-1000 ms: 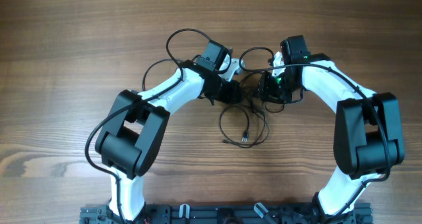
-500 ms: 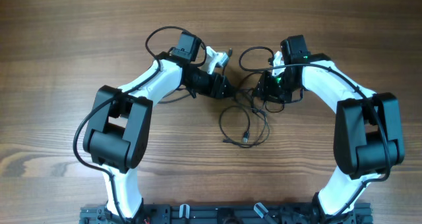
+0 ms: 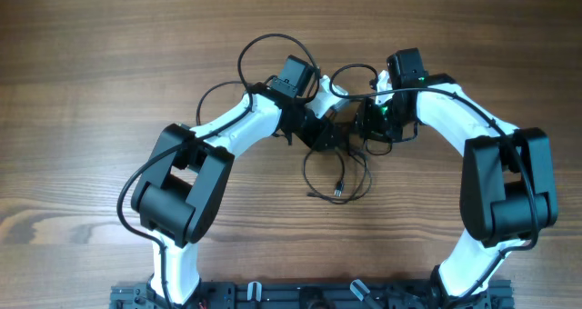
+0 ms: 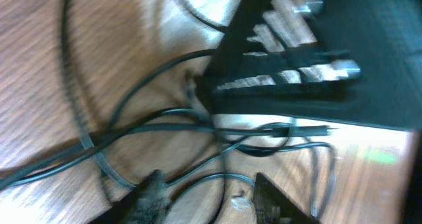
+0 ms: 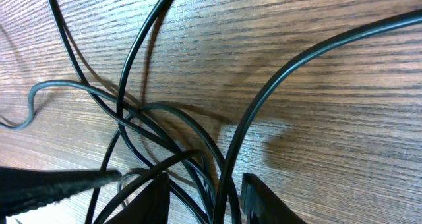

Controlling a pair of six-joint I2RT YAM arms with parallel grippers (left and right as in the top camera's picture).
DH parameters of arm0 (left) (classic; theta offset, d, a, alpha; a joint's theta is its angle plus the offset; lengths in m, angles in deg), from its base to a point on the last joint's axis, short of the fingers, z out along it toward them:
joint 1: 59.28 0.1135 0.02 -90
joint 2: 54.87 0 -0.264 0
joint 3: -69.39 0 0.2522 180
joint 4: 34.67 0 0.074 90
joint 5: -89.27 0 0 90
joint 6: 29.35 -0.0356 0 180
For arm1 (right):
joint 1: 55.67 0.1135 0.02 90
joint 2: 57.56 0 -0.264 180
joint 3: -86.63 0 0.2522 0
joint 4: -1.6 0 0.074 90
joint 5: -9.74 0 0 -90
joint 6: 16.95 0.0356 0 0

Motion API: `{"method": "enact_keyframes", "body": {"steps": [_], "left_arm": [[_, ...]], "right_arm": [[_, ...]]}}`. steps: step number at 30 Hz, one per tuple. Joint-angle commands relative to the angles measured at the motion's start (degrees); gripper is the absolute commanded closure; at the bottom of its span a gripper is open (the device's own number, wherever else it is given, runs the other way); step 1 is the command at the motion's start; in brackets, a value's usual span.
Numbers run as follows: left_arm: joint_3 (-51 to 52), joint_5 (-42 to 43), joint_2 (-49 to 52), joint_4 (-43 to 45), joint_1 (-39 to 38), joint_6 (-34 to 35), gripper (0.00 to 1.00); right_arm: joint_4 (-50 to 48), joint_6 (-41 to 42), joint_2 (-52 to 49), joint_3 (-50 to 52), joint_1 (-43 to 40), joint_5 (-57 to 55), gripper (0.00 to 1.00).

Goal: Untangle cables

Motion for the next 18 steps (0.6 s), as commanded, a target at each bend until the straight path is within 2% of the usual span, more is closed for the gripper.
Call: {"method": "enact_keyframes", "body": {"steps": [1,4,6,9,15,16,17,18], "left_arm": [[0.59,-7.82,0.42,0.22,0.39,2.71,0.95],[0.57,-11.58,0.17,-0.09,0.79,9.81,0.96],[0.31,-11.74,-1.51,-2.45,2.08,15.76,0.96],[0.31,-11.72,-6.8,-3.45,4.31,18.78,0.96],[0.28,-11.74,-28.22,-0.13,10.8,22.91,0.96],[0.31,-11.74,-30.42,0.22,11.5,23.71,0.96],[0.31,-11.76,-32.2,0.24,12.02,24.13,0.96],[0.31,-11.74,-33.51,-0.04,12.5,24.59,0.96]], "right_arm": [[-0.28,-0.55,-0.7,-0.13,0.17,0.85,0.65],[-0.02,-0.57,-0.7,-0.13,0.17,0.85,0.94],[0.37,-0.57,-0.7,-0.13,0.17,0.83,0.96],[0.11,-0.55,-0.7,-0.13,0.17,0.76,0.96],[0.15,-0.5,-0.7,-0.13,0.17,0.24,0.95],[0.17,-0.48,-0.7,-0.13,0.17,0.26,0.79],[0.15,-0.55,-0.7,-0.13,0.17,0.24,0.46],[0.39,-0.57,-0.7,-0.17,0.17,0.42,0.35]]}}
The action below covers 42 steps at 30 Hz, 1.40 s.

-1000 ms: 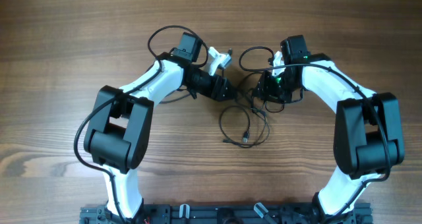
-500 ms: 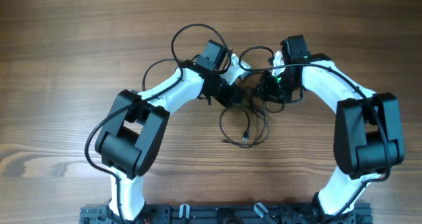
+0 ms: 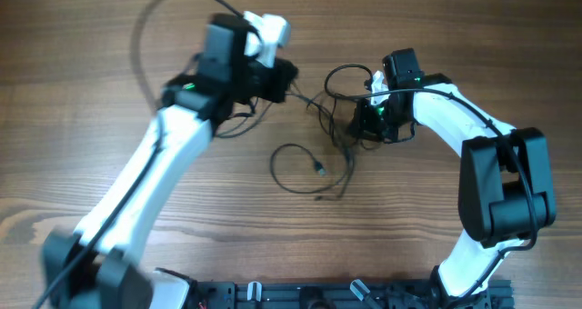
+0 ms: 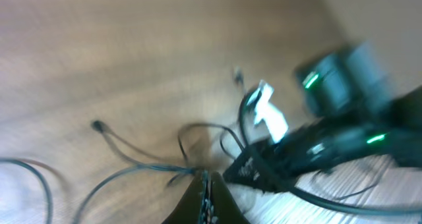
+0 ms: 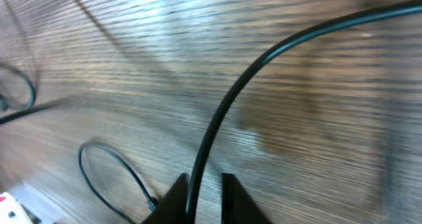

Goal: Untangle cables

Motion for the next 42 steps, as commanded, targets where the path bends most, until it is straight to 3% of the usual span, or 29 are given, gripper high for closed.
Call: {"method": "enact_keyframes", "body": {"steps": [1,6,10,11,15,17,19,21,24,28,32,33,36,38,42], "left_arm": [[-0.11,-0.79,-4.79,-0.9,2.1,3.08,0.96],[0.09,-5.31,-4.87,-6.88,2.34,3.1,0.96],[0.39,-6.58,-3.87,-9.33,2.34,3.13,0.96],[0.39,-7.32,-2.75,-9.7,2.34,4.44,0.96],[0.39,-11.69,1.42,-11.04,2.34,12.59,0.91],[0.39,-12.0,4.17,-11.98,2.4,14.03,0.9],[0.39,-14.73,6.38,-13.55,3.56,17.64,0.79],[0.39,-14.69,8.09,-14.36,5.49,19.52,0.61],[0.39,-14.69,10.56,-15.34,7.98,19.58,0.37],[0.42,-14.67,12.92,-16.44,8.66,19.58,0.32],[0.44,-14.64,13.38,-16.28,8.68,19.52,0.29],[0.44,-14.47,13.38,-16.31,8.68,19.37,0.28],[0.44,-13.18,13.38,-16.37,8.68,19.34,0.27],[0.44,-12.26,13.38,-16.37,8.68,19.12,0.26],[0.44,-12.26,13.38,-16.35,8.66,18.03,0.24]], "right_arm": [[0.68,-0.39,-0.55,-0.24,-0.57,-0.9,0.33],[9.38,-10.03,5.49,-7.43,-0.7,-0.76,0.29],[9.25,-10.93,10.16,-8.46,-0.5,-0.74,0.32],[8.92,-11.13,10.19,-8.33,-0.11,-0.74,0.37],[7.23,-10.36,8.79,-8.13,2.19,-0.74,0.36],[5.29,-4.66,7.67,-8.02,4.02,-0.79,0.32],[3.28,2.1,6.62,-7.98,5.64,-0.79,0.31],[1.11,9.31,5.55,-7.91,7.21,-0.79,0.23],[-0.94,20.17,3.76,-7.91,9.38,-2.21,0.2],[-5.07,32.76,0.66,-7.91,12.7,-7.17,0.24],[-14.69,32.81,-0.59,-7.91,13.62,-9.22,0.6],[-15.32,32.79,-0.66,-7.91,13.62,-9.22,0.63],[-15.1,28.02,-0.7,-7.91,13.62,-9.44,0.66],[-14.25,26.84,-0.7,-7.85,13.68,-11.43,0.6],[-17.86,35.26,-0.92,-4.31,14.01,-14.69,0.52]]}}
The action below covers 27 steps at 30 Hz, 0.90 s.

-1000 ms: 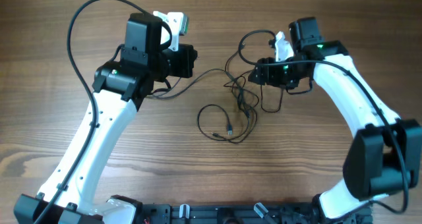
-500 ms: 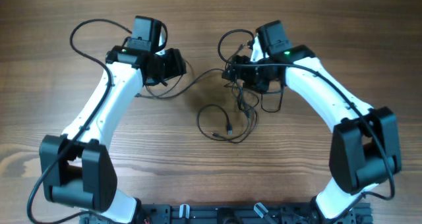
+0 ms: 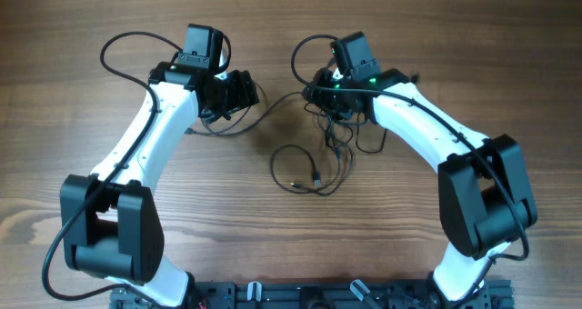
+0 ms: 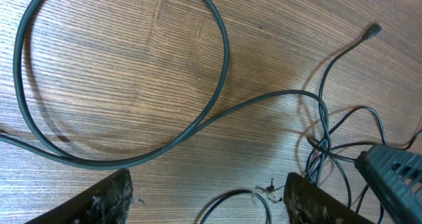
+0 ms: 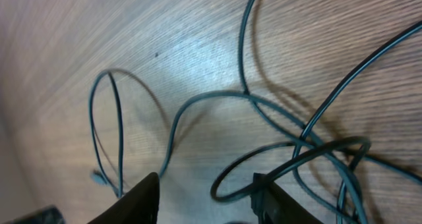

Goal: Untangle cables

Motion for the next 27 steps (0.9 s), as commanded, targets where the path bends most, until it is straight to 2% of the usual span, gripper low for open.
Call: {"method": "enact_keyframes", "body": {"steps": [1,3,4,5,6,8,9,11,14,15,18,22,24,27], "left_arm": [[0.42,0.79,0.7,0.0,0.13,-0.94,0.24],[0.42,0.83,0.74,0.0,0.11,-0.92,0.23],[0.42,1.92,0.74,-0.02,0.11,-0.96,0.23],[0.42,4.92,0.74,0.0,0.15,-1.33,0.23],[0.42,7.67,0.74,0.04,0.31,-2.62,0.23],[0.42,14.91,0.74,0.33,1.36,-4.72,0.19],[0.42,19.65,0.74,0.42,2.56,-5.57,0.17],[0.42,30.95,0.72,1.27,6.08,-5.66,0.16],[0.42,43.3,0.72,4.92,9.97,-5.6,0.12],[0.42,44.87,0.72,5.66,10.47,-5.38,0.11],[0.42,46.05,0.74,5.92,10.16,-5.4,0.08],[0.42,46.42,0.74,7.06,9.05,-5.4,0.06],[0.42,45.48,0.74,7.19,8.11,-5.4,0.13],[0.42,42.49,0.74,7.13,6.01,-5.38,0.14]], "right_arm": [[-5.01,6.56,-1.62,3.82,0.63,-3.02,0.5],[-11.39,7.3,-2.36,5.51,1.22,-3.1,0.42],[-14.67,5.42,-3.17,5.57,1.51,-3.06,0.44],[-17.64,1.57,-3.56,5.57,1.6,-3.02,0.69],[-18.88,-1.2,-3.56,5.55,1.57,-1.36,0.79],[-21.55,-6.54,-2.51,5.49,1.01,11.34,0.95],[-22.91,-7.58,-1.29,5.4,0.44,17.97,0.96],[-23.61,-15.58,3.5,5.18,-0.22,28.63,0.96],[-20.59,-22.77,11.54,5.14,0.26,31.61,0.96],[-19.87,-24.09,14.19,5.14,0.44,31.58,0.96],[-18.43,-25.94,20.24,5.14,0.46,31.58,0.96],[-15.72,-30.08,22.01,5.14,1.18,33.2,0.96],[-15.67,-30.67,22.01,5.14,1.88,33.53,0.96],[-15.54,-31.89,22.12,5.14,2.45,32.92,0.96]]}}
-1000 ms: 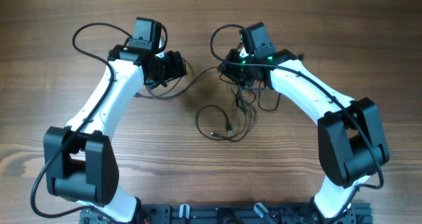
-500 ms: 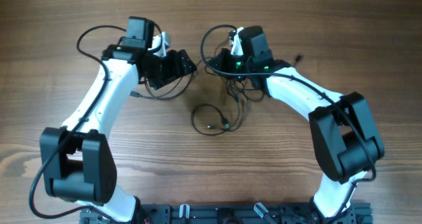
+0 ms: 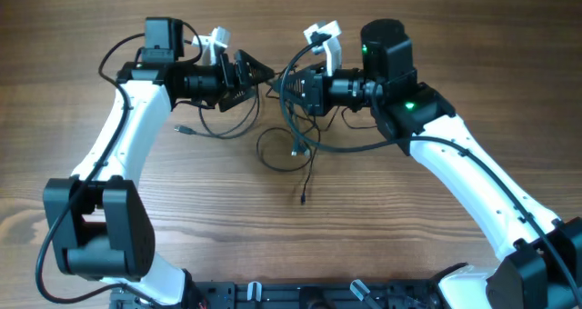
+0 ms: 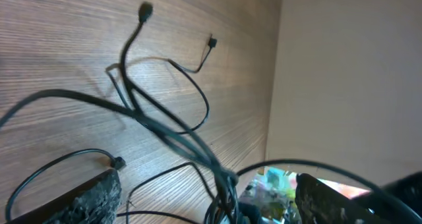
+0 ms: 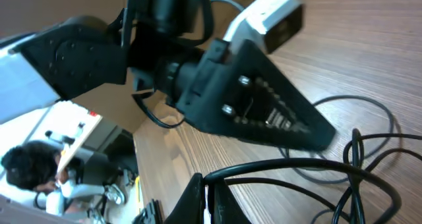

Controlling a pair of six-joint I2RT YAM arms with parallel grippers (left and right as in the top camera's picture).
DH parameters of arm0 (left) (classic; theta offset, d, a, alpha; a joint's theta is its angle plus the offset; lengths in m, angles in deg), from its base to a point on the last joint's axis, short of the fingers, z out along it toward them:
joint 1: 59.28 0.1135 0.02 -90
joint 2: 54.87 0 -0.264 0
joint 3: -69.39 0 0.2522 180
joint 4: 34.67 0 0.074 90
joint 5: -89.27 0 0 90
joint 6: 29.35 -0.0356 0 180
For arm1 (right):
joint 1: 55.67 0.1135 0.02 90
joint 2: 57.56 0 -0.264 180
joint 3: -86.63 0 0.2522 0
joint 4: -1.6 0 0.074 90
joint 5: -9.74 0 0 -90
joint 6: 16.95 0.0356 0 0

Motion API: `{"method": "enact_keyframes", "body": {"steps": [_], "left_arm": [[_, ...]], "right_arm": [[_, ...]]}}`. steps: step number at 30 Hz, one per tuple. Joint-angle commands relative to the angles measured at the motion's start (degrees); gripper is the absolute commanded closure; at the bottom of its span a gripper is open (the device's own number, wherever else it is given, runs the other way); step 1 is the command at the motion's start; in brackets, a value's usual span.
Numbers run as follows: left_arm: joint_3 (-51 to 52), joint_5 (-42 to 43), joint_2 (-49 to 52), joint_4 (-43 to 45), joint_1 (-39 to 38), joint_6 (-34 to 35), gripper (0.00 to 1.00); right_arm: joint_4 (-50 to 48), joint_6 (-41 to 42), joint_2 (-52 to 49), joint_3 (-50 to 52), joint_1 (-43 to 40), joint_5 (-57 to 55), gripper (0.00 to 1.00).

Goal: Untangle cables

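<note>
A knot of thin black cables (image 3: 293, 118) hangs between my two grippers above the wooden table (image 3: 109, 209). My right gripper (image 3: 293, 89) points left and is shut on one black cable (image 5: 290, 163); its jaws (image 5: 206, 188) pinch that strand. My left gripper (image 3: 259, 73) faces it from the left and is open. In the left wrist view its fingers (image 4: 86, 197) stand wide apart, with a bundle of strands (image 4: 173, 135) running between them. One loose plug end (image 3: 303, 199) dangles low, and another (image 3: 181, 127) lies to the left.
A loop of cable (image 3: 273, 154) rests on the table below the grippers. The black body of the left gripper (image 5: 264, 99) fills the right wrist view, very close to the right gripper. A person (image 5: 26, 171) shows beyond the table's edge.
The right gripper was open over the cables and is now shut on one strand. Both grippers have turned to face each other, closer together, and part of the tangle is lifted.
First both grippers stood open, side by side over the tangle at mid-table. Then the left was shut, far up-left, with the right shut on a cable. Later both were open and apart, cables spread between. Now the right holds a strand beside the open left.
</note>
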Motion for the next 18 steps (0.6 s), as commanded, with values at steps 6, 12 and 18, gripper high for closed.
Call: {"method": "enact_keyframes", "body": {"steps": [6,12,18], "left_arm": [[1.2,-13.49,0.7,0.07,-4.92,6.23,0.23],[2.43,-19.87,3.78,5.68,-8.24,9.11,0.96],[2.51,-27.98,8.63,4.94,-6.56,8.28,0.96]], "right_arm": [[0.96,-3.37,1.29,-0.39,0.68,1.49,0.96],[2.36,-6.01,2.6,-0.42,0.68,2.43,0.96],[6.93,-8.98,12.37,-0.39,0.68,-7.98,0.96]]}}
